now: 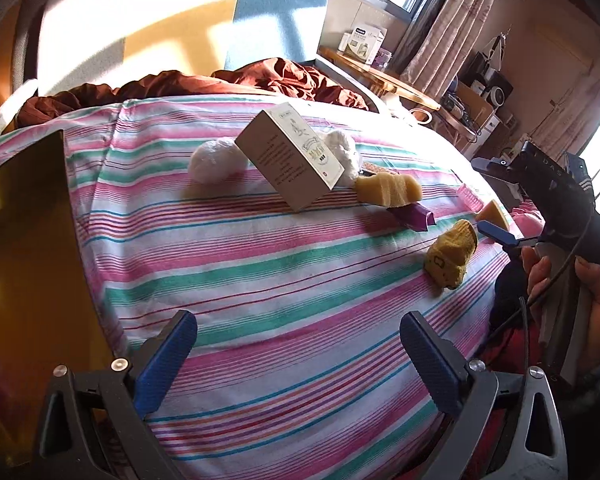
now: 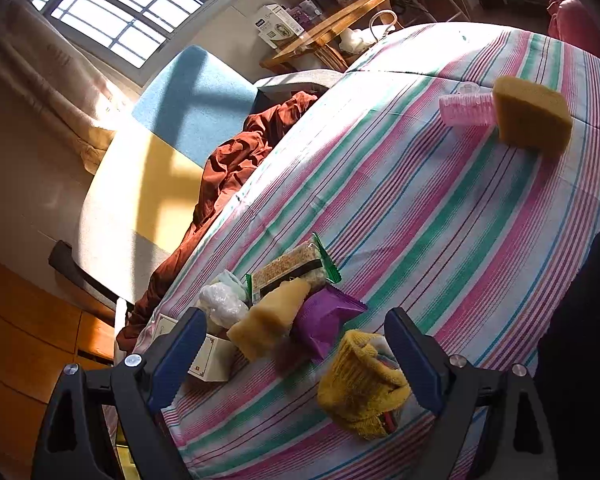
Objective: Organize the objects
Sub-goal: 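Lower the left tool onto the beige sponge and close, then lift the beige sponge with the left tool while the right tool grasps the yellow knitted sock, then carry the beige sponge into the gold tray and open the left tool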
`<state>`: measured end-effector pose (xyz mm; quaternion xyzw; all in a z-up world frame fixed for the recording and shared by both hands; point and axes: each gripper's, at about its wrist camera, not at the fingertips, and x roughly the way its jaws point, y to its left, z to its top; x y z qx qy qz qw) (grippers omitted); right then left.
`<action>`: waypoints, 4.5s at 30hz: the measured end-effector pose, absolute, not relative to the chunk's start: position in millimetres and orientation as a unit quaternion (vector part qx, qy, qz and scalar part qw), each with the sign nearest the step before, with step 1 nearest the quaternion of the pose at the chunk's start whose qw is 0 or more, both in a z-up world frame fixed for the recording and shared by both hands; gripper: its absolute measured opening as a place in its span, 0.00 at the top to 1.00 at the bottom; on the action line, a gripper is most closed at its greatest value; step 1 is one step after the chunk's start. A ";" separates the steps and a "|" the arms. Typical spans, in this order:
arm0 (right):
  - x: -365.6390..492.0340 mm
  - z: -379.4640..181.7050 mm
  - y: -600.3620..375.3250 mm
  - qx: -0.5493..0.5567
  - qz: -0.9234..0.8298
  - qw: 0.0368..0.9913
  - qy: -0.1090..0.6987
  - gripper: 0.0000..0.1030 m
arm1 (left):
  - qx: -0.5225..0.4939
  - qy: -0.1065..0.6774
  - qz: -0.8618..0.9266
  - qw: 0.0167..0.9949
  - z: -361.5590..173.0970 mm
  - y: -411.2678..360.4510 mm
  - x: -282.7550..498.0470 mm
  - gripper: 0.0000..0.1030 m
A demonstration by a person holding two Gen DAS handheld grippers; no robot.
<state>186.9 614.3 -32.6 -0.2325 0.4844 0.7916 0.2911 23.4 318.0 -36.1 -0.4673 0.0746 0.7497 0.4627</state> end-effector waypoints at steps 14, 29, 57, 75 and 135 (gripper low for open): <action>200.3 -30.3 619.0 -0.186 0.796 0.272 0.508 0.10 | -0.509 0.051 0.705 0.491 -39.0 443.6 8.1 0.00; 202.8 -33.7 622.9 -0.168 0.795 0.251 0.527 0.10 | -0.501 0.110 0.722 0.464 -61.7 544.3 4.8 0.11; 185.4 -39.3 619.7 -0.249 0.782 0.294 0.491 0.10 | -0.417 0.123 0.773 0.462 -85.5 352.9 47.5 0.14; 150.9 -74.5 611.9 -0.422 0.710 0.350 0.442 0.10 | -0.378 0.157 0.786 0.463 -97.4 364.6 44.7 0.05; 101.5 -85.9 547.5 -0.546 0.758 0.258 0.246 0.62 | -0.348 0.196 0.798 0.451 -91.9 359.5 63.0 0.38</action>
